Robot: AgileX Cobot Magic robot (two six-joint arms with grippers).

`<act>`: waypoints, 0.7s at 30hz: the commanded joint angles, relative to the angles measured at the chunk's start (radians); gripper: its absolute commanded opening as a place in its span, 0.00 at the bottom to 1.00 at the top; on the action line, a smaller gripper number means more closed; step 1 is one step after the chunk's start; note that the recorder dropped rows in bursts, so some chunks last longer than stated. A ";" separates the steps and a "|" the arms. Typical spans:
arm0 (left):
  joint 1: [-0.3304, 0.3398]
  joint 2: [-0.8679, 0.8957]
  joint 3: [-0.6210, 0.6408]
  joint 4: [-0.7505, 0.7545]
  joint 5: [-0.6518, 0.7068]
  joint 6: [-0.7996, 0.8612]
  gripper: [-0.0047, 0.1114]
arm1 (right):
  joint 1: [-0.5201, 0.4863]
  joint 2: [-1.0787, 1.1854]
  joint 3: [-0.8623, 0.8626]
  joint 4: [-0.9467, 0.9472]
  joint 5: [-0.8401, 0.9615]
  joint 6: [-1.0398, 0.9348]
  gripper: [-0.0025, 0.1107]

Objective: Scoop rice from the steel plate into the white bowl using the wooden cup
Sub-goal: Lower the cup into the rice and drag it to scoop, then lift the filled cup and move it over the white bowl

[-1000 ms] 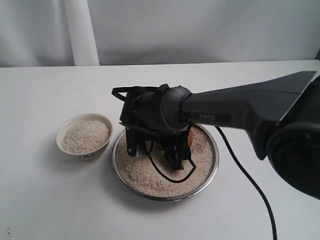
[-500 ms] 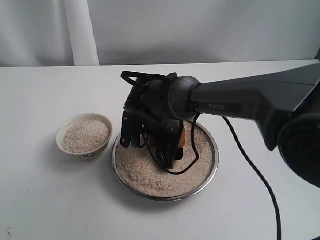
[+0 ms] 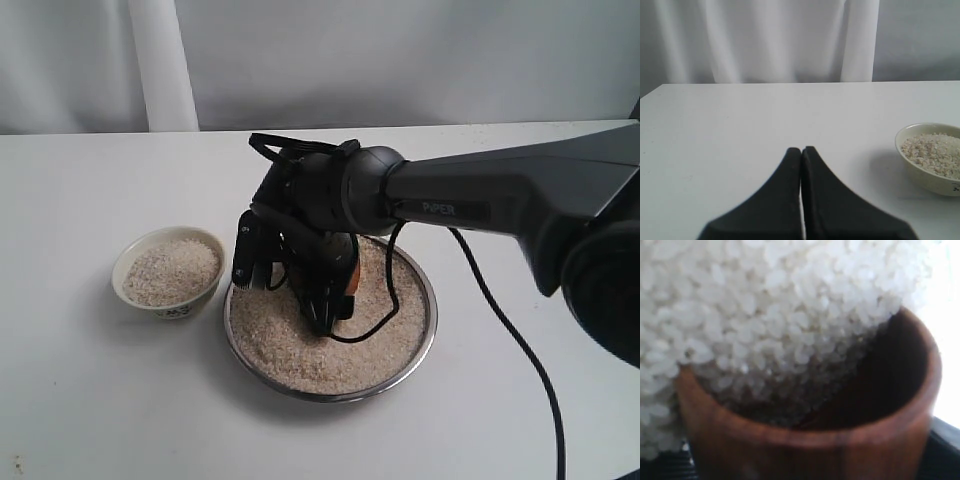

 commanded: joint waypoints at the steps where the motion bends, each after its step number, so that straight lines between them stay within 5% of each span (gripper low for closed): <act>1: -0.003 -0.003 0.002 0.000 -0.006 -0.004 0.04 | -0.022 0.050 0.022 0.154 -0.057 0.004 0.02; 21: -0.003 -0.003 0.002 0.000 -0.006 -0.004 0.04 | -0.149 -0.146 0.464 0.256 -0.669 0.008 0.02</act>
